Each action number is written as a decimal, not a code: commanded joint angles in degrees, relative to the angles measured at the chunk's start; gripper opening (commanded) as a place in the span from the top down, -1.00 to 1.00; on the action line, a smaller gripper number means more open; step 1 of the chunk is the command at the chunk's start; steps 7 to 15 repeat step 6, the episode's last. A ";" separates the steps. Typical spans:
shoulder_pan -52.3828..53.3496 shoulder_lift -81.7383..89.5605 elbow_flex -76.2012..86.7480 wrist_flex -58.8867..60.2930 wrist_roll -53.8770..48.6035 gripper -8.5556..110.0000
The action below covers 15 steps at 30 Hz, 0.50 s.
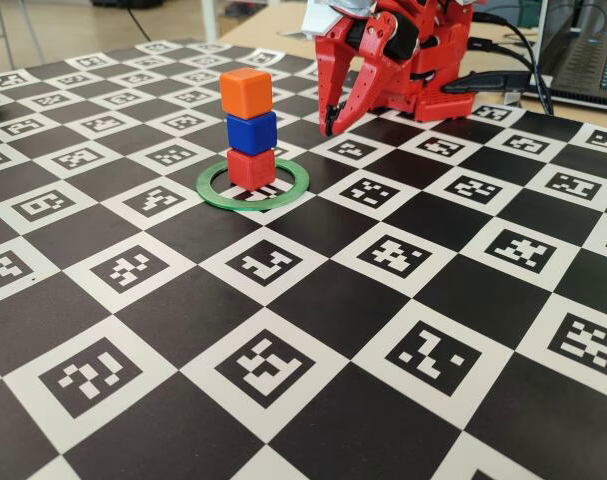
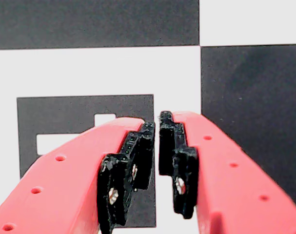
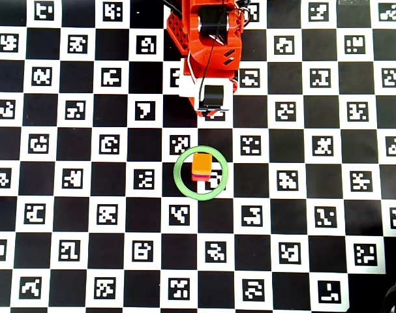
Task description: Grab the red cube then put it in the green circle then put the blue cube on top and finally the orange cube on top
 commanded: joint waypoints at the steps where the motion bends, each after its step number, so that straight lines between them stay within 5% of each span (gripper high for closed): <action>1: -0.44 2.81 2.29 6.68 -0.18 0.95; 15: -0.44 2.81 2.29 6.68 -0.18 0.95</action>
